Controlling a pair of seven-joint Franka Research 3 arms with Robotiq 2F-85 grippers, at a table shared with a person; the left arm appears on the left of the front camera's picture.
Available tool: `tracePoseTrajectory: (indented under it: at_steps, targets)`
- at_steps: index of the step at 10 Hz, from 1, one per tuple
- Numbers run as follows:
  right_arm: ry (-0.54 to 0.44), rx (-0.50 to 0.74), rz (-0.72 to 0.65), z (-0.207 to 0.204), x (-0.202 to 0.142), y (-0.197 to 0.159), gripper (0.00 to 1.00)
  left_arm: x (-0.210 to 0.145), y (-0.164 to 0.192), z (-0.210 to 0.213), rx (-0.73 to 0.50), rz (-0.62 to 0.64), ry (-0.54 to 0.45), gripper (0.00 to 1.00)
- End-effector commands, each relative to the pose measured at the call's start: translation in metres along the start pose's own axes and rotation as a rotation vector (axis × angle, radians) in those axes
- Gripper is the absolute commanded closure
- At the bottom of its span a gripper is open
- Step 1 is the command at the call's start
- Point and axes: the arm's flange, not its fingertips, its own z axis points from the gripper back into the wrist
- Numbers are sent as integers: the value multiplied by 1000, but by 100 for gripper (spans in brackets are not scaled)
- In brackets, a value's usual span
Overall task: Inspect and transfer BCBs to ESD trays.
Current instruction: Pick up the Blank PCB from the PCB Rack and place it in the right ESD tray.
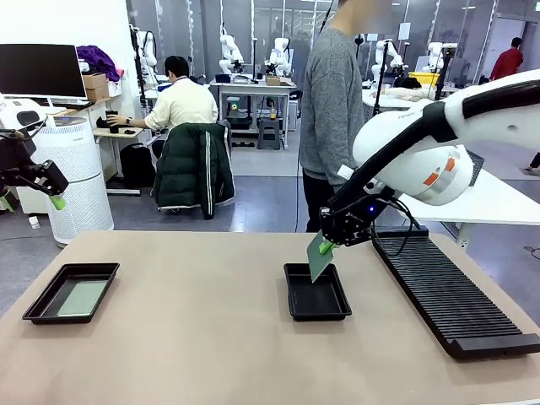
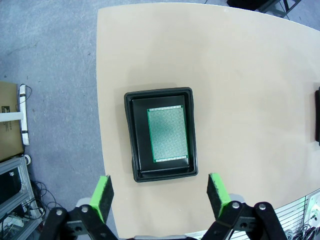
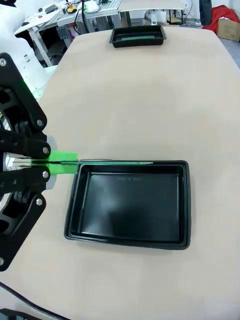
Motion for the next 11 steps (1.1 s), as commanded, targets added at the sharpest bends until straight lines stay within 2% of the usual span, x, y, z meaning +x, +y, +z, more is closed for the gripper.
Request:
tracePoseTrajectory:
  at_steps: [1,5,11]
  targets:
    - [-9,52,27,-19,8,-3,98,-2,-1,-1,3,1,-4,0]
    - [4,109,48,-58,21,-26,98,-2,-1,-1,3,1,-4,0]
    - [38,167,1,-103,29,-56,98,-2,-1,-1,3,1,-4,0]
